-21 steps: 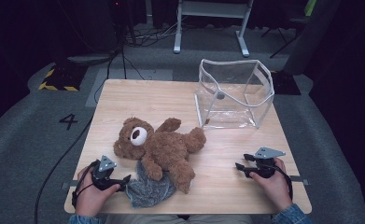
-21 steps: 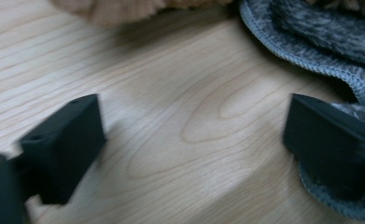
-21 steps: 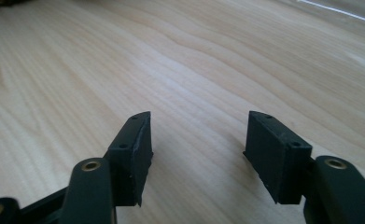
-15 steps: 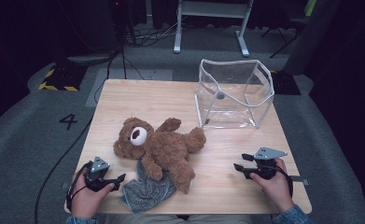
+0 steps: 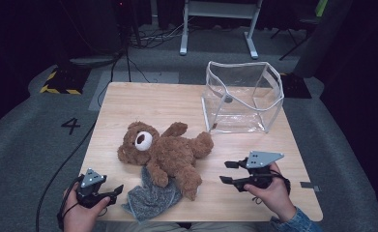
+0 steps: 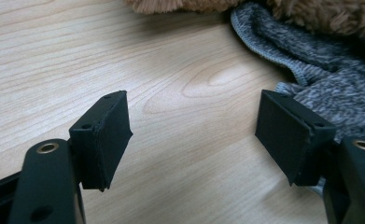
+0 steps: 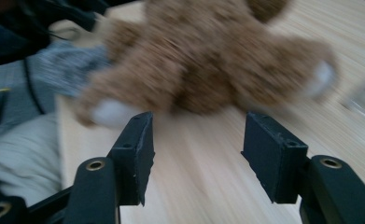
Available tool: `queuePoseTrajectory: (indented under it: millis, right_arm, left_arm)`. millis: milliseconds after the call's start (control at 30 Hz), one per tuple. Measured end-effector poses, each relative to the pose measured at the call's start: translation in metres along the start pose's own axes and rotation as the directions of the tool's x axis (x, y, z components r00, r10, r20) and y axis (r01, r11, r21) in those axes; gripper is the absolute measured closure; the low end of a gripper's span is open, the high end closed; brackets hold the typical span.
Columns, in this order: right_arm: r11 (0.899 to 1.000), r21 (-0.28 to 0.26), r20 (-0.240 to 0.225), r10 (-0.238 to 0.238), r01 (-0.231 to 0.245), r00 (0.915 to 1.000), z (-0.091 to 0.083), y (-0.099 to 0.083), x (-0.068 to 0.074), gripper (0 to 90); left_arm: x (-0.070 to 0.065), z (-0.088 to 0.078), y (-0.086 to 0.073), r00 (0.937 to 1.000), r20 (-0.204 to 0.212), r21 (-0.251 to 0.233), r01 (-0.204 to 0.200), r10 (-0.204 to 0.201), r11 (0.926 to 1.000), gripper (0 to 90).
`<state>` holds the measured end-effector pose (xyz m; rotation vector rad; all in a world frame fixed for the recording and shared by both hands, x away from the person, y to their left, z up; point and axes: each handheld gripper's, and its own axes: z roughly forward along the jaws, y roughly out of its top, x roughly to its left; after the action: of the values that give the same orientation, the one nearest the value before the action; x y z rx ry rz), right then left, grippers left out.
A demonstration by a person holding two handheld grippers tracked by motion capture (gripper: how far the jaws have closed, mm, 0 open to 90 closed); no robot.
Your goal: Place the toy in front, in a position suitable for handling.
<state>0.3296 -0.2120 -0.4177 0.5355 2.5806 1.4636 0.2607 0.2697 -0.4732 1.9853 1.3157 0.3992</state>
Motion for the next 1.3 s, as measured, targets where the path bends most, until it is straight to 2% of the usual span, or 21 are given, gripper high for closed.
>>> queuePoseTrajectory:
  millis: [67,133,233,367,500,567,600,700,733,800,833,867,933,967,1033,1067,1133,1167,1233,1300]
  right_arm:
    - [0.999,-0.004,-0.049,-0.036,0.036,0.9982,0.01,0.012,0.012,42.9]
    - [0.997,-0.005,-0.086,-0.082,0.082,0.9929,0.021,0.023,0.023,42.5]
    - [0.996,0.008,-0.147,-0.091,0.093,0.985,0.042,0.033,0.038,41.6]
    - [0.993,0.01,-0.205,-0.111,0.116,0.9725,0.072,0.042,0.061,40.3]
    - [0.993,0.017,-0.236,-0.112,0.119,0.9653,0.097,0.043,0.084,39.7]
    - [0.989,0.031,-0.223,-0.133,0.143,0.9658,0.108,0.042,0.091,39.7]
    - [0.986,0.039,-0.208,-0.151,0.162,0.9663,0.113,0.041,0.093,39.7]
    - [0.984,0.081,-0.169,-0.144,0.16,0.975,0.129,0.036,0.093,39.7]
    - [0.978,0.109,-0.165,-0.16,0.179,0.9732,0.133,0.034,0.091,39.7]
    - [0.969,0.157,-0.149,-0.166,0.188,0.975,0.144,0.028,0.089,37.8]
    - [0.963,0.173,-0.146,-0.185,0.209,0.9719,0.149,0.025,0.086,37.0]
    - [0.963,0.19,-0.139,-0.168,0.192,0.976,0.153,0.022,0.085,37.1]
    - [0.955,0.205,-0.141,-0.189,0.215,0.9718,0.158,0.016,0.081,40.1]
    - [0.952,0.209,-0.142,-0.195,0.222,0.9705,0.16,0.014,0.079,42.6]
    - [0.945,0.219,-0.142,-0.215,0.243,0.9662,0.162,0.01,0.077,53.6]
    - [0.945,0.238,-0.135,-0.197,0.225,0.971,0.16,0.009,0.077,58.6]
    - [0.941,0.241,-0.138,-0.209,0.238,0.968,0.159,0.009,0.074,71.2]
    - [0.942,0.237,-0.147,-0.206,0.237,0.9673,0.158,0.009,0.072,77.1]
    - [0.948,0.226,-0.16,-0.191,0.224,0.9684,0.154,0.01,0.071,82.0]
    - [0.949,0.209,-0.172,-0.203,0.237,0.964,0.148,0.011,0.071,82.9]
  left_arm:
    - [-0.001,-0.001,0.001,1.0,0.002,-0.003,-0.005,0.005,1.0,27.0]
    - [-0.002,0.0,0.002,0.9999,0.008,-0.001,-0.011,0.011,0.9999,27.3]
    - [-0.003,0.002,0.004,0.9997,0.008,0.006,-0.022,0.022,0.9997,27.6]
    - [-0.003,0.004,0.006,0.9997,0.01,0.004,-0.023,0.023,0.9997,27.7]
    - [-0.002,0.006,0.005,0.9997,0.012,0.01,-0.021,0.021,0.9997,27.8]
    - [-0.002,0.006,0.005,0.9998,0.011,0.009,-0.018,0.018,0.9998,27.8]
    - [-0.002,0.006,0.005,0.9998,0.011,0.009,-0.018,0.018,0.9998,27.9]
    - [-0.002,0.006,0.005,0.9997,0.009,0.011,-0.021,0.021,0.9997,27.9]
    - [-0.003,0.006,0.005,0.9997,0.009,0.011,-0.02,0.02,0.9997,27.9]
    - [-0.003,0.007,0.005,0.9998,0.011,0.013,-0.019,0.019,0.9997,27.9]
    - [-0.002,0.007,0.005,0.9997,0.011,0.013,-0.02,0.02,0.9997,27.9]
    - [-0.002,0.007,0.005,0.9998,0.01,0.015,-0.019,0.019,0.9997,27.9]
    - [-0.002,0.008,0.004,0.9998,0.013,0.019,-0.018,0.018,0.9997,27.9]
    - [-0.001,0.008,0.004,0.9997,0.015,0.02,-0.019,0.018,0.9996,27.9]
    - [-0.001,0.009,0.004,0.9997,0.019,0.022,-0.017,0.017,0.9996,27.8]
    - [-0.001,0.009,0.004,0.9997,0.018,0.022,-0.018,0.018,0.9996,27.8]
    - [-0.002,0.01,0.004,0.9997,0.014,0.022,-0.021,0.021,0.9995,27.9]
    - [-0.002,0.01,0.005,0.9997,0.014,0.022,-0.021,0.021,0.9995,27.8]
    - [-0.002,0.01,0.005,0.9995,0.017,0.02,-0.026,0.025,0.9995,27.8]
    - [-0.002,0.01,0.005,0.9996,0.019,0.019,-0.021,0.021,0.9996,27.8]
